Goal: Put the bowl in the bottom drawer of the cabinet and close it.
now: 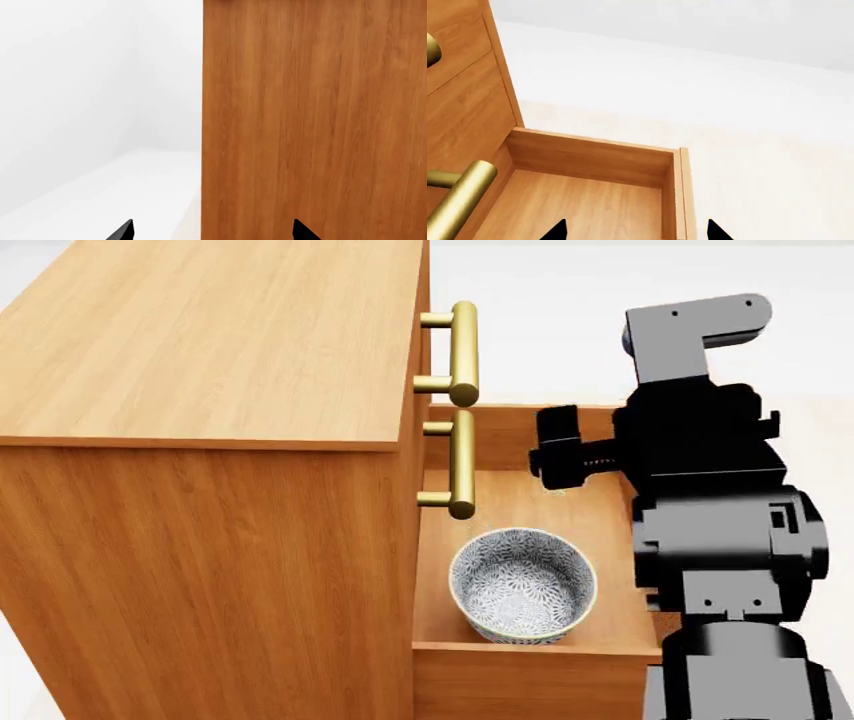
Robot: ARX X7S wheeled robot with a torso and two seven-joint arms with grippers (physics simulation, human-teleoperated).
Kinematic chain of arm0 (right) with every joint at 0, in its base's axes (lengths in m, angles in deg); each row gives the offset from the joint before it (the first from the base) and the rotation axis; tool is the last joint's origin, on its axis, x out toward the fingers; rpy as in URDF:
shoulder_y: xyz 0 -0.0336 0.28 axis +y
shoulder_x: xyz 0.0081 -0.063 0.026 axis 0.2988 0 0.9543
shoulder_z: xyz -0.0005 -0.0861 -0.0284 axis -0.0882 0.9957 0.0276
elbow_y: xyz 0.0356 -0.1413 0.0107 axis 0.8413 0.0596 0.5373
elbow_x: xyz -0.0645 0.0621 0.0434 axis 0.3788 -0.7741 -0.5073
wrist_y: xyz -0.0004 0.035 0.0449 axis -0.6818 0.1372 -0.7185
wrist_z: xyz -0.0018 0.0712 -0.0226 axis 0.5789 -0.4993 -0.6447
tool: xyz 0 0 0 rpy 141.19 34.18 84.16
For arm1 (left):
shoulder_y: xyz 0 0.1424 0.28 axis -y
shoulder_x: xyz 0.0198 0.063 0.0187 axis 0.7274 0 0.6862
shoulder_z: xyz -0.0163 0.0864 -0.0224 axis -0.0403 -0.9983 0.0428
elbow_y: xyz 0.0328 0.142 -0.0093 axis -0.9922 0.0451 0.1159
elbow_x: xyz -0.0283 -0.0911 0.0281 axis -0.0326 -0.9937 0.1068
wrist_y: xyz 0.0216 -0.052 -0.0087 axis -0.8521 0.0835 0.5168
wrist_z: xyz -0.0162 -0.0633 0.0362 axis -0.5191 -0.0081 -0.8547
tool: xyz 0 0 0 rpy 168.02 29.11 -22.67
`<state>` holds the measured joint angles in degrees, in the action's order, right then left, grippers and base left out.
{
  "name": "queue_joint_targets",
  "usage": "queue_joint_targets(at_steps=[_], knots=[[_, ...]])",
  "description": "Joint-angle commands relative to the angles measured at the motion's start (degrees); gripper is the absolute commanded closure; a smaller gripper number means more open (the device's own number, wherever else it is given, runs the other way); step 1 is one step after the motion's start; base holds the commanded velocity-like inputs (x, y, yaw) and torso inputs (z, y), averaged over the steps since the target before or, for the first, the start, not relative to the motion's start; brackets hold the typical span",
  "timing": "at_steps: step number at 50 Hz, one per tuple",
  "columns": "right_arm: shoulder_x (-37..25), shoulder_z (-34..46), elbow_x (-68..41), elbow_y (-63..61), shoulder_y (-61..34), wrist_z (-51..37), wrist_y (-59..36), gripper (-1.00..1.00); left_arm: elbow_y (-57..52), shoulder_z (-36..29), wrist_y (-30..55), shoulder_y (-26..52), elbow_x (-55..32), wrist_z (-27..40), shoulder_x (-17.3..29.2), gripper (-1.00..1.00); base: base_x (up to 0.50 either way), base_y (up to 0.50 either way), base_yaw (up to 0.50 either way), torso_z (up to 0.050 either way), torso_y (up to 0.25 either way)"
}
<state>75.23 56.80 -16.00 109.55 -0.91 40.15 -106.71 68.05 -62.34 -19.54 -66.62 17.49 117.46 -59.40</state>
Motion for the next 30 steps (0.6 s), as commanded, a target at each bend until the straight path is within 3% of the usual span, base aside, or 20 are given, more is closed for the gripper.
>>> queue_joint_targets(at_steps=[1,16,19,30], knots=[[-2.63,-1.42,-0.26,-13.74,2.95,-1.27,-6.14,-1.00,0.22,0.05,-1.30,0.04,-0.08,-0.09,0.09,-1.00,0.00,0.00,0.00,0.000,0.000],[-6.55,-4.38,-1.11,-22.77,6.09,-1.69,-10.89,-1.00,-0.24,-0.07,-1.61,-0.20,1.66,0.17,0.28,-1.00,0.00,0.00,0.00,0.000,0.000],[-7.88,-5.34,-1.35,-25.99,7.63,-1.60,-12.24,-1.00,-0.13,-0.32,-4.07,-0.19,-3.17,-1.37,0.79,-1.00,0.00,0.00,0.00,0.000,0.000],[-10.95,-9.69,-2.18,-33.57,11.77,-2.82,-15.52,-1.00,0.26,-0.49,-2.60,-0.06,-0.58,-0.60,0.48,-1.00,0.00,0.00,0.00,0.000,0.000]])
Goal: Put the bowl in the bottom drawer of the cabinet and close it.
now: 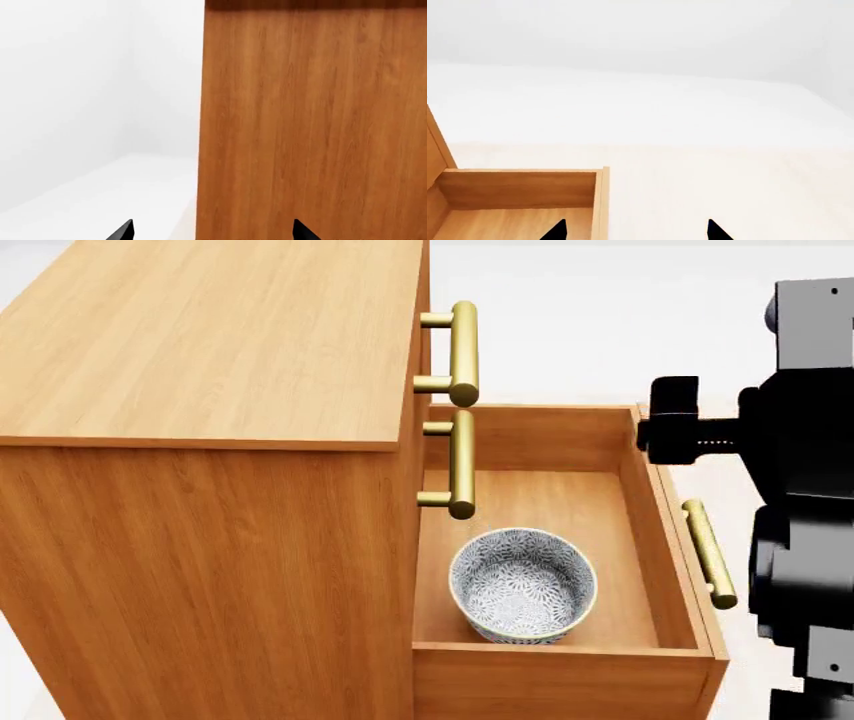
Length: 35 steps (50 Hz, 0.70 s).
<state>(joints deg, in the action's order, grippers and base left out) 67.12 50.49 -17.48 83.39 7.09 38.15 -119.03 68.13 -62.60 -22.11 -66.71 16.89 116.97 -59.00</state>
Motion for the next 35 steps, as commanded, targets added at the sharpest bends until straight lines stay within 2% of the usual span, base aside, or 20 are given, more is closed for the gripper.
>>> queue_joint_targets(at_steps=[1,21,35], knots=[[-2.91,-3.68,-0.73,-7.76,3.98,-1.03,-3.40,-1.00,0.04,-0.22,0.05,0.00,0.05,-0.09,0.12,-1.00,0.00,0.00,0.00,0.000,0.000],[-4.37,-11.96,-0.36,-17.85,13.17,-6.65,-3.84,-1.00,-0.29,-0.31,0.33,-0.13,0.71,0.28,0.22,-1.00,0.00,0.00,0.00,0.000,0.000],[-4.98,-13.13,-0.04,-18.78,19.57,-7.03,-0.33,-1.00,0.26,-0.36,-0.23,0.10,0.65,0.25,0.22,-1.00,0.00,0.00,0.00,0.000,0.000]])
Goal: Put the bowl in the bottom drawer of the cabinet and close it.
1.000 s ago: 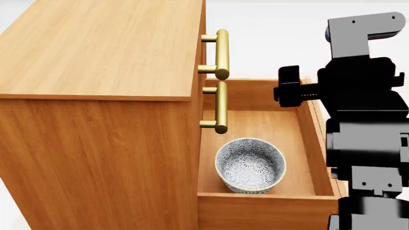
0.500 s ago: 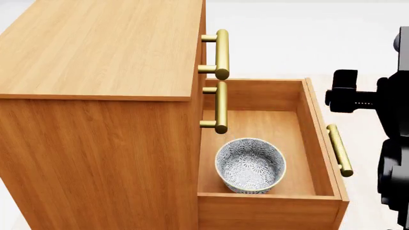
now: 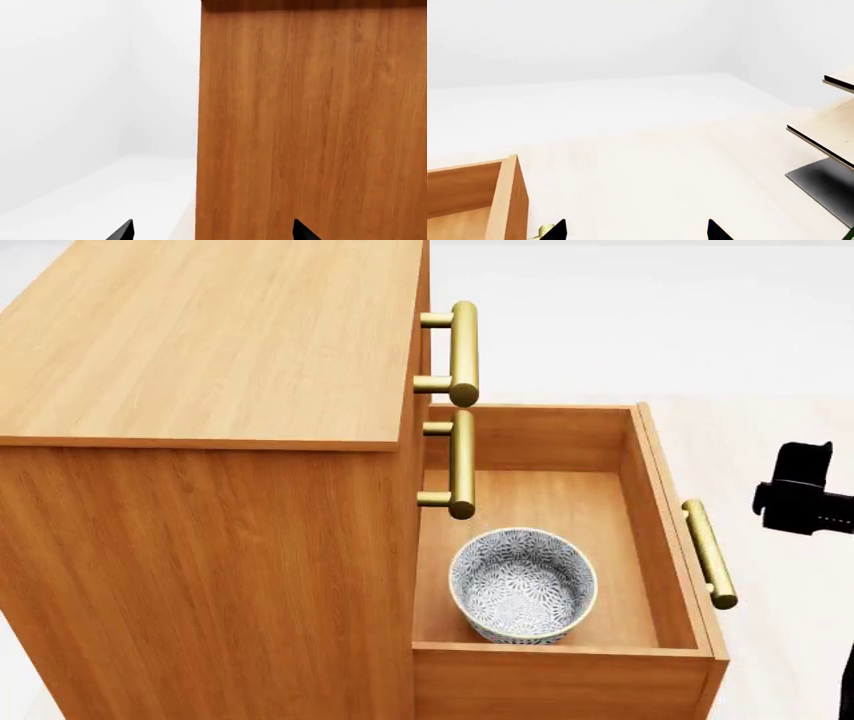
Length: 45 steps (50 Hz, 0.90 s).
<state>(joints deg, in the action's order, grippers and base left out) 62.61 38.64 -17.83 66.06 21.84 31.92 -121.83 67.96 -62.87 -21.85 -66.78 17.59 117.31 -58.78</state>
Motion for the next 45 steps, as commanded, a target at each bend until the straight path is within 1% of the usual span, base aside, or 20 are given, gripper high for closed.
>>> queue_joint_targets(at_steps=[1,16,45], knots=[[-0.39,-1.51,0.19,-1.47,4.95,-0.84,2.54,-1.00,0.66,-0.13,-0.61,0.23,-0.05,-0.15,-0.03,-1.00,0.00,0.00,0.00,0.000,0.000],[-0.21,-1.96,0.05,-0.84,8.91,-0.89,5.44,-1.00,0.07,-0.20,0.00,0.17,0.47,0.23,-0.03,-1.00,0.00,0.00,0.00,0.000,0.000],[0.98,-4.46,-1.13,-0.54,14.77,-1.63,8.13,-1.00,-0.26,-0.20,0.12,0.04,0.30,0.48,0.23,-1.00,0.00,0.00,0.00,0.000,0.000]])
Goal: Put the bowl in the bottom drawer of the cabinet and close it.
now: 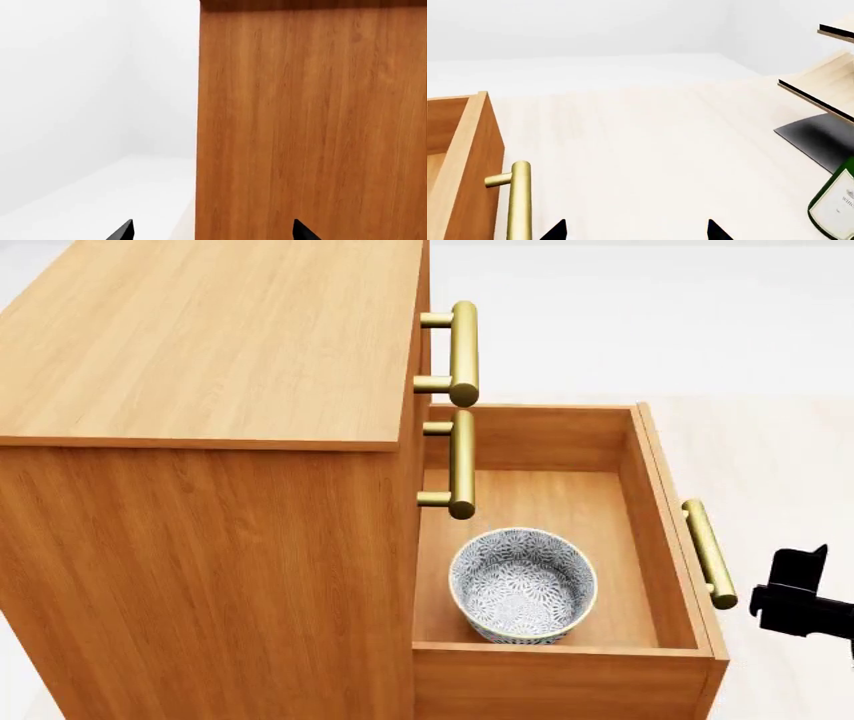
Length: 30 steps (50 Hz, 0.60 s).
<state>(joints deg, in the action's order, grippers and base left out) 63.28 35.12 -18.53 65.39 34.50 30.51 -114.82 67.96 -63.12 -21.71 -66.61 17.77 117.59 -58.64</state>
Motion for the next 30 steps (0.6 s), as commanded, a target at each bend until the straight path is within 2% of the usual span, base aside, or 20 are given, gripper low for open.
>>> queue_joint_targets(at_steps=[1,30], knots=[[0.34,-1.01,-0.46,0.07,2.32,-0.24,1.21,-1.00,-0.13,0.02,-0.17,-0.12,0.07,0.13,0.08,-1.00,0.00,0.00,0.00,0.000,0.000],[0.68,-0.96,-0.15,3.62,5.67,-1.09,5.55,-1.00,0.44,-0.35,-0.62,0.21,-0.63,-0.16,0.22,-1.00,0.00,0.00,0.00,0.000,0.000]])
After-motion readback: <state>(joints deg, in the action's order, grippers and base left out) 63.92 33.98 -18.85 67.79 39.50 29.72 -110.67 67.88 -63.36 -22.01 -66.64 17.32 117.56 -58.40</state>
